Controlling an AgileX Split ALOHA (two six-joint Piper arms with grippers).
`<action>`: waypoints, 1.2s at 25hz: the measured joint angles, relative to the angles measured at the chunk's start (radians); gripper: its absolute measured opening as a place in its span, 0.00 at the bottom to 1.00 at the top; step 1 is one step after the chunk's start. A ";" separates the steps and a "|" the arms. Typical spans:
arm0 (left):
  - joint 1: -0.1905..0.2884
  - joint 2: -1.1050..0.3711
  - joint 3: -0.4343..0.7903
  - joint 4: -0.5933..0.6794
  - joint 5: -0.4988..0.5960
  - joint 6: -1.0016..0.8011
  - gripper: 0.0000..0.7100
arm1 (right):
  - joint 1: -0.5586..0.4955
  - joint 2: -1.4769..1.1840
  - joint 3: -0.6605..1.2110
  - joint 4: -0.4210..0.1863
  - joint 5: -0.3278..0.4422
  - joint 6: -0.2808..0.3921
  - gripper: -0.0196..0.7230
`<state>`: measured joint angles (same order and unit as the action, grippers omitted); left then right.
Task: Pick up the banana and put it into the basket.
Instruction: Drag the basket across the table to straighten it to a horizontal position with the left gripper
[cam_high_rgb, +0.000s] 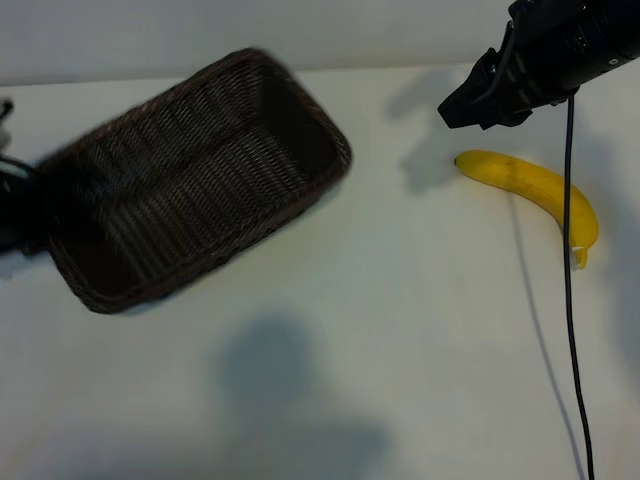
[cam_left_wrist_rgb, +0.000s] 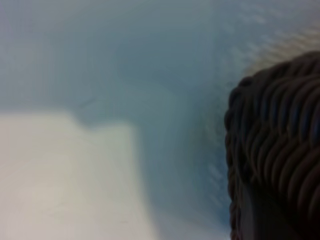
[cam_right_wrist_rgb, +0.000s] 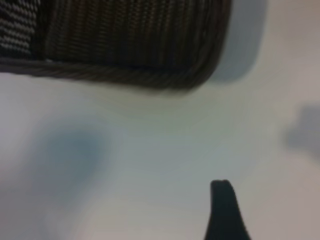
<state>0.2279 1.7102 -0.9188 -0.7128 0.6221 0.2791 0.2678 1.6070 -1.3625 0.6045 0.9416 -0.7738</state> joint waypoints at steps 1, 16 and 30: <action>0.000 -0.015 -0.045 0.014 0.068 0.005 0.26 | 0.000 0.000 0.000 0.000 -0.002 0.000 0.66; -0.226 0.190 -0.555 0.354 0.495 -0.171 0.26 | 0.000 0.000 0.000 0.001 -0.010 0.013 0.66; -0.353 0.393 -0.607 0.301 0.368 -0.180 0.26 | 0.000 0.000 0.000 0.001 -0.005 0.026 0.66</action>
<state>-0.1253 2.1028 -1.5256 -0.4117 0.9897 0.0989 0.2678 1.6066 -1.3625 0.6051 0.9370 -0.7473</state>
